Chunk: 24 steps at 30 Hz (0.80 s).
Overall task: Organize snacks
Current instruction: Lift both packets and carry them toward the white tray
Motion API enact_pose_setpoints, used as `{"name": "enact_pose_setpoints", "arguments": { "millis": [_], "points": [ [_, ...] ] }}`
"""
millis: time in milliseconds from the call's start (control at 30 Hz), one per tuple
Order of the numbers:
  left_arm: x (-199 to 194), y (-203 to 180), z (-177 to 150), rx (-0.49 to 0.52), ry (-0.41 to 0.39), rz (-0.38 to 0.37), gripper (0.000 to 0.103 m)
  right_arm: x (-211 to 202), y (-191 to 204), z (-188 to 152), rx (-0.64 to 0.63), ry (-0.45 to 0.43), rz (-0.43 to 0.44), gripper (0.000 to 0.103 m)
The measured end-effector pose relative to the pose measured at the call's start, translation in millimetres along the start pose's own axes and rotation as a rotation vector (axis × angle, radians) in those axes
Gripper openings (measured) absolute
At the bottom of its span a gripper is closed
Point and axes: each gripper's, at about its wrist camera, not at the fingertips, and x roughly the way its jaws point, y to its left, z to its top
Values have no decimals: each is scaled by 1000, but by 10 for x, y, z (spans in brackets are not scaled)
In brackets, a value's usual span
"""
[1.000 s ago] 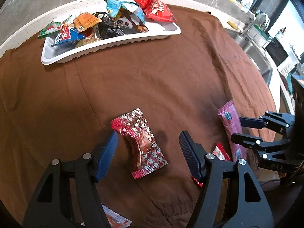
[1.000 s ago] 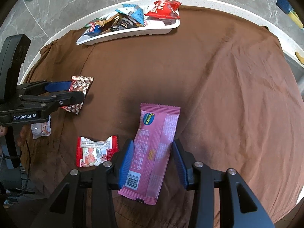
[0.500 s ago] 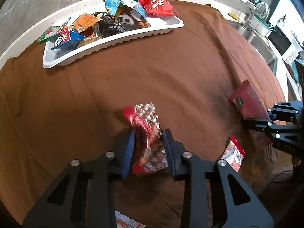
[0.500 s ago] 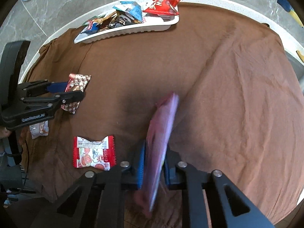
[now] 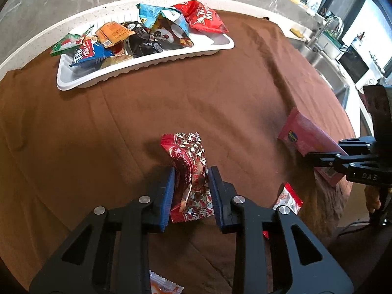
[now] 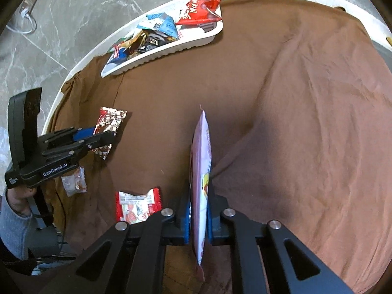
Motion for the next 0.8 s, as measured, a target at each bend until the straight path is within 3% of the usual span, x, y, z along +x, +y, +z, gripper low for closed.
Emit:
{"name": "enact_pose_setpoints", "arguments": {
  "millis": [300, 433, 600, 800],
  "points": [
    [-29, 34, 29, -18, -6, -7, 26, 36, -21, 77, -18, 41, 10, 11],
    [8, 36, 30, -20, 2, -9, 26, 9, 24, 130, -75, 38, -48, 19],
    [51, 38, 59, -27, 5, -6, 26, 2, 34, 212, -123, 44, -109, 19],
    [83, 38, 84, -35, 7, -3, 26, 7, -3, 268, -154, 43, -120, 20]
  ]
}}
